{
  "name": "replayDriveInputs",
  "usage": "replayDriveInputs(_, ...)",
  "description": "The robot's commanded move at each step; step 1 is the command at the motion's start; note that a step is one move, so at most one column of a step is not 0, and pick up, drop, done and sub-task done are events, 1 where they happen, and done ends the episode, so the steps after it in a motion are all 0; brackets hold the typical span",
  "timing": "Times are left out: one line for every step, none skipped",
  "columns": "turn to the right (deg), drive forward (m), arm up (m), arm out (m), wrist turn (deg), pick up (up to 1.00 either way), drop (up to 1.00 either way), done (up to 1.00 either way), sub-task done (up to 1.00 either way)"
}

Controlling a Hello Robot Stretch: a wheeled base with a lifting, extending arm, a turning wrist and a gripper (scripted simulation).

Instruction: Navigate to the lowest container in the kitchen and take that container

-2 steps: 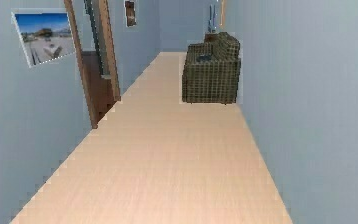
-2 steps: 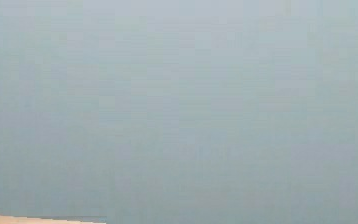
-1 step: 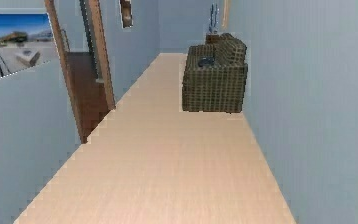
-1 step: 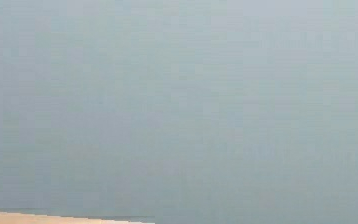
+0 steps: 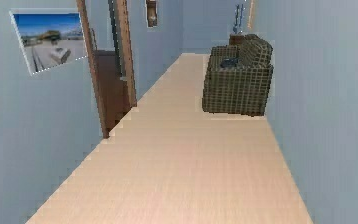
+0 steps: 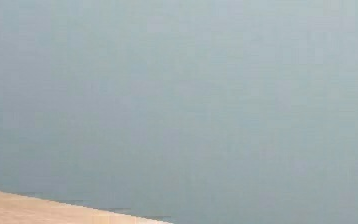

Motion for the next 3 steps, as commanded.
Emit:
replayDriveInputs(0.0,1.00,0.00,0.00,0.0,0.00,0.00,0.00,0.00)
replayDriveInputs(-3.0,0.00,0.00,0.00,0.0,0.00,0.00,0.00,0.00)
replayDriveInputs(0.0,1.00,0.00,0.00,0.0,0.00,0.00,0.00,0.00)
